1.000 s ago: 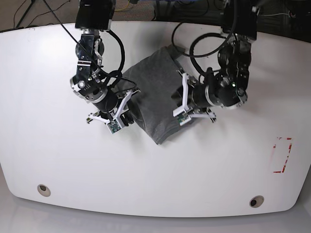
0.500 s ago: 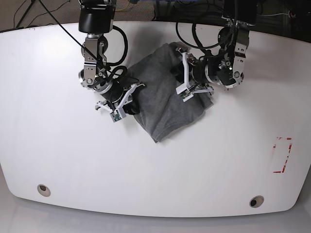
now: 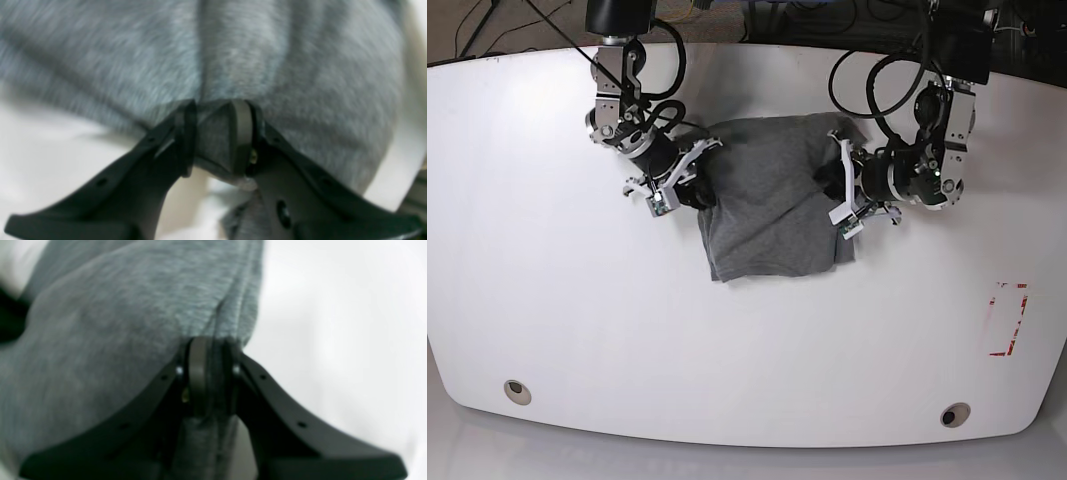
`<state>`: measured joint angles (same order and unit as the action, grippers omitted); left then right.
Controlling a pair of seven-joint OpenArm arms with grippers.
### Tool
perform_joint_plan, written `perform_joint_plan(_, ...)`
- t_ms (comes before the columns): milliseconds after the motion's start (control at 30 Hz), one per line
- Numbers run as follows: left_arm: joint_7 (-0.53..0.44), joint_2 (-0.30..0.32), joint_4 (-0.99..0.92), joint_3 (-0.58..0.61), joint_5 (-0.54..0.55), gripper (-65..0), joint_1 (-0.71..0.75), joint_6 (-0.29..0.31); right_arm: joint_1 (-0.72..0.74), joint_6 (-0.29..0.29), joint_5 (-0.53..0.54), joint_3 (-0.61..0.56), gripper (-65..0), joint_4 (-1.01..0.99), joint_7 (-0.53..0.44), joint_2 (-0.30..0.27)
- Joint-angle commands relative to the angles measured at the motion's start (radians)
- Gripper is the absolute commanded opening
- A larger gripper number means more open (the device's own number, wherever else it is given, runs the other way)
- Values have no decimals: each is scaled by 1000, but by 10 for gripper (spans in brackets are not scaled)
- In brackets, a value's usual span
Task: Layout the t-shirt on the table in an organized manner, then fold the t-shirt properly
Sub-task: 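Rotate the folded shirt with both grippers to square it, then release the shirt and move the left gripper back to its edge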
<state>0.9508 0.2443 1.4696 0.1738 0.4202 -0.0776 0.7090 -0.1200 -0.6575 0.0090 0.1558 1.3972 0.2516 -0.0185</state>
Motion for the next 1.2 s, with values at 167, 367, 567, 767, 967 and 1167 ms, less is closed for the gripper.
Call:
perform_joint_plan(167, 92, 13, 13, -7, -36, -499, -64, -11, -34, 6, -39, 1, -571, 90, 65, -4)
perform_joint_plan(367, 106, 39, 162, -53, -36, -499, -72, -11, -27, 6, -39, 1, -571, 236, 160, -2)
perform_joint_plan(567, 145, 37, 291, -124, -36, -499, -75, -11, 21, 6, -37, -5, -571, 362, 277, 1)
perform_joint_plan(767, 182, 36, 354, -225, -37, -499, -78, -11, 104, -2, -42, -5, -571, 373, 329, 45)
perform_joint_plan(967, 182, 36, 365, -411, -39, -499, -69, -11, 202, -2, -39, -6, -571, 227, 328, 55)
perform_joint_plan(1167, 178, 37, 366, -578, -40, -499, -35, -11, 267, 0, -39, -3, -571, 24, 225, 50)
